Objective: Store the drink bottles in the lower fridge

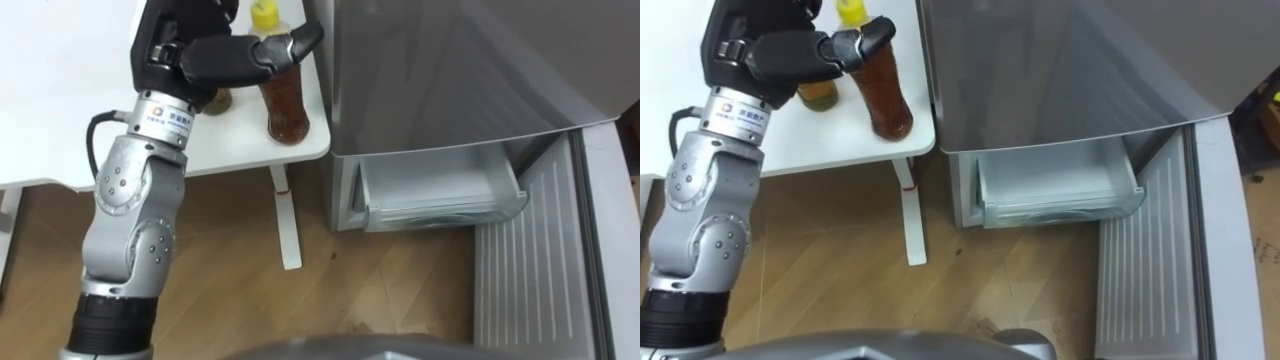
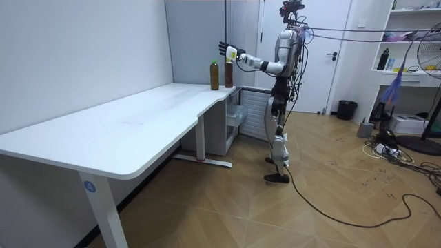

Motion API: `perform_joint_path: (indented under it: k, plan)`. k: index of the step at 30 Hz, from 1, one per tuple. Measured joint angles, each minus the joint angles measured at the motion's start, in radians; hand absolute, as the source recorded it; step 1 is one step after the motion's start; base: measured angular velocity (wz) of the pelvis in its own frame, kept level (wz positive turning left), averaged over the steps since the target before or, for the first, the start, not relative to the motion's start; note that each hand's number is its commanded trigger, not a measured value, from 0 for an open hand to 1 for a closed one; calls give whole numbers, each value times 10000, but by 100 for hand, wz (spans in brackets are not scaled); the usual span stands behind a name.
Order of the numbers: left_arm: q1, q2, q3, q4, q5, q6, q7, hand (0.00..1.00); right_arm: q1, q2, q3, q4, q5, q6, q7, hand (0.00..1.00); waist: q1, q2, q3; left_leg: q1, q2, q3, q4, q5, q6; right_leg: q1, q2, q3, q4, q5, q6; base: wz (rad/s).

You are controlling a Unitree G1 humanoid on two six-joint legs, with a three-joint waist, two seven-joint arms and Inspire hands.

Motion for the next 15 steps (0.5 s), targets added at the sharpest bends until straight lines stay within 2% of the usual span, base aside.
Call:
perform_joint_path:
  k: [15]
  plan:
    - [-2, 2, 0, 0, -1, 0, 9, 0, 5, 0, 0, 8, 122, -214, -156, 0, -19, 100, 7, -14, -1, -1, 73, 1, 0, 41, -1, 49, 18, 0, -1, 0]
